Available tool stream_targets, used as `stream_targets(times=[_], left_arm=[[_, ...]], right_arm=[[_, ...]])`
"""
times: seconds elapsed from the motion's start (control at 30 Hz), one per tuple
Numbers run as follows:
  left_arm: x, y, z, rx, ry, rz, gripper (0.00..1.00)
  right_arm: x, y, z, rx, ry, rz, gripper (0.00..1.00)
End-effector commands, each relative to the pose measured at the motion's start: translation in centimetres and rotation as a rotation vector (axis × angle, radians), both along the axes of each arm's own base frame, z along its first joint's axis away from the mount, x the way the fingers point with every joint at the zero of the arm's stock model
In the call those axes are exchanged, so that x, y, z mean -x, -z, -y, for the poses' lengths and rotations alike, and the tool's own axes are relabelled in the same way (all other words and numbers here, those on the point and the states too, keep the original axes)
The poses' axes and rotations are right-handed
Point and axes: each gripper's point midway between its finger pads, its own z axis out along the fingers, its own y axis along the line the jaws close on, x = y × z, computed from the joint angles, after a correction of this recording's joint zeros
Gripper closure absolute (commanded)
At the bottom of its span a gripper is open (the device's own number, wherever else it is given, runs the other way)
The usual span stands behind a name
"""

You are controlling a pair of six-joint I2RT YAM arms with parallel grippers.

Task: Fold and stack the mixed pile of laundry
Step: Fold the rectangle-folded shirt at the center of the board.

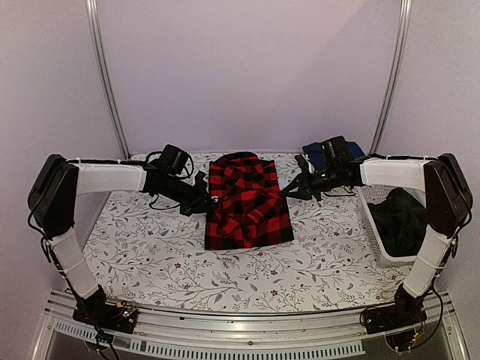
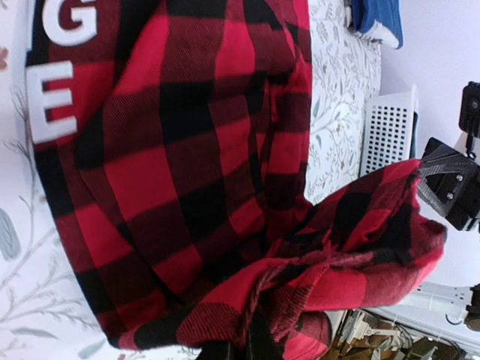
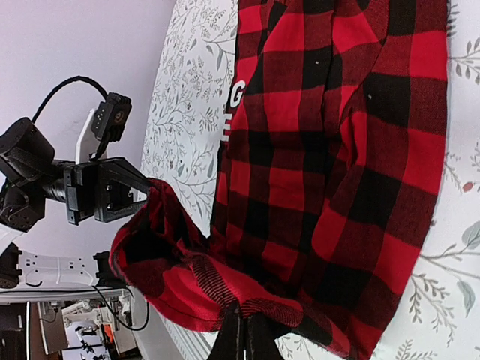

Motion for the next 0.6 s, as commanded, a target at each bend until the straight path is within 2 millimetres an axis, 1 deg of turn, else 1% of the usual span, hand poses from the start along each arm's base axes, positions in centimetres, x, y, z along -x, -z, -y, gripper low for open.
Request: stream_targets(times=[0.0,0.07,0.1,0.2,0.23,0.37,0.47,0.5,0.53,0.57], left_arm=[[-2.9,1.5,-1.8,-0.009,0.002,-0.026,1.00],[-4.2,2.0,-2.3,-0.004,-0.009,-0.030,1.00],[-4.9,2.1,-2.4,-0.001,-0.015,-0.027,1.00],[-6.5,2.9,-2.6,0.005,-0.023,-0.029,1.00],[-7.1,3.0,-2.5,0.007,-0.022,-0.026,1.00],[-8.0,4.2,-2.4,-0.006,-0.018,-0.038,1.00],[-8.2,5.1,-2.9,-0.026,-0.031,-0.045,1.00],[-8.4,5.1,-3.2,-0.030,-0.040,-0.044,1.00],[-8.7,5.1,-3.7,-0.035,-0.054,-0.042,0.98],[-8.9,4.6,-4.1,-0.035,-0.064,-0.027,0.96]], right_arm=[[-3.2,1.3,-0.2,-0.022,-0.041,-0.006,1.00],[-4.8,1.7,-0.6,-0.032,-0.045,-0.007,1.00],[-5.4,2.6,-0.8,-0.029,-0.046,-0.017,1.00],[-6.9,3.4,-1.4,-0.044,-0.055,-0.029,1.00],[-7.2,4.1,-1.6,-0.044,-0.057,-0.041,1.00],[-8.0,5.8,-1.5,-0.033,-0.044,-0.068,1.00],[-8.2,6.5,-1.1,-0.029,-0.033,-0.086,1.00],[-8.3,6.5,-1.0,-0.030,-0.031,-0.087,0.98],[-8.5,6.4,-0.8,-0.030,-0.025,-0.084,0.92],[-8.8,5.6,-0.6,-0.033,-0.021,-0.063,0.84]])
